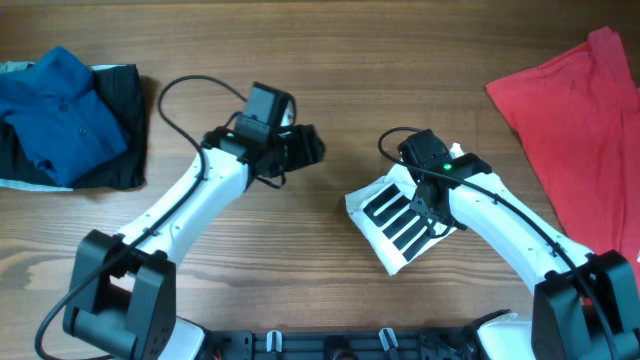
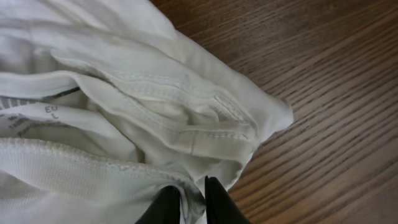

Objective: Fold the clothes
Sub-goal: 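Grasp the folded shirt's left edge with the left gripper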

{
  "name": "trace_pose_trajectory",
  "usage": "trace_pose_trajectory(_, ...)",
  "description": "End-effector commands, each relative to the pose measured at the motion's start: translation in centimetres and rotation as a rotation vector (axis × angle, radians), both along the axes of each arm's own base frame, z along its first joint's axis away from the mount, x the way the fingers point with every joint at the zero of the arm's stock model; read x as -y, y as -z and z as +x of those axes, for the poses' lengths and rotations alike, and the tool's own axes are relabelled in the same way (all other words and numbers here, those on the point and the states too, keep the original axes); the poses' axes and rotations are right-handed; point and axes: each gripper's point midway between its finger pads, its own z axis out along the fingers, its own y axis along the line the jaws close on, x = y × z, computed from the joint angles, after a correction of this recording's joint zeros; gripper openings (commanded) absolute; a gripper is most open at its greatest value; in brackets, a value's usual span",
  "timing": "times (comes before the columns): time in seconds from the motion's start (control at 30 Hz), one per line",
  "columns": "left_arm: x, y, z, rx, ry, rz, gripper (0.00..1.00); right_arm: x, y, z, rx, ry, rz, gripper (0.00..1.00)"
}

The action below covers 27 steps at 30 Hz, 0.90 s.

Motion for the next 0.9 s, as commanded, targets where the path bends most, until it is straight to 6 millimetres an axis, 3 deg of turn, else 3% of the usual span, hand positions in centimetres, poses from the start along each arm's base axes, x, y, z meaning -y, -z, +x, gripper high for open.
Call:
trace_pose_trajectory(0.0,3.0,0.3,-1.4,0.0,0.128,-0.04,0.72,1.0,-0.2,0.1,0.04,0.103,-0.014,0.15)
trace_pose_trajectory(0.13,5.4,1.8,-2.7,-0.027,0.196,-0.043,0.72,0.4,0.2,0.3,0.032,0.127,0.054,0.15)
trace_pose_trajectory(0.37,9.5,3.8,-7.6,-0.092,0.346,-0.015,0.71,0.0,0.8,1.4,0.055,0.108,0.064,0.15)
trace_pose_trajectory(0.5,9.8,6.1,-9.6,-0.142,0.378,0.062,0.69,-0.1,1.0,1.8,0.065,0.109,0.067,0.15)
trace_pose_trajectory(0.63,9.7,8.2,-10.3,-0.181,0.389,0.105,0.68,0.3,1.0,2.3,0.081,0.128,0.073,0.15)
trace_pose_trajectory(0.87,8.0,10.0,-11.8,-0.296,0.327,0.17,0.6,0.3,0.7,4.1,0.125,0.044,0.079,0.15)
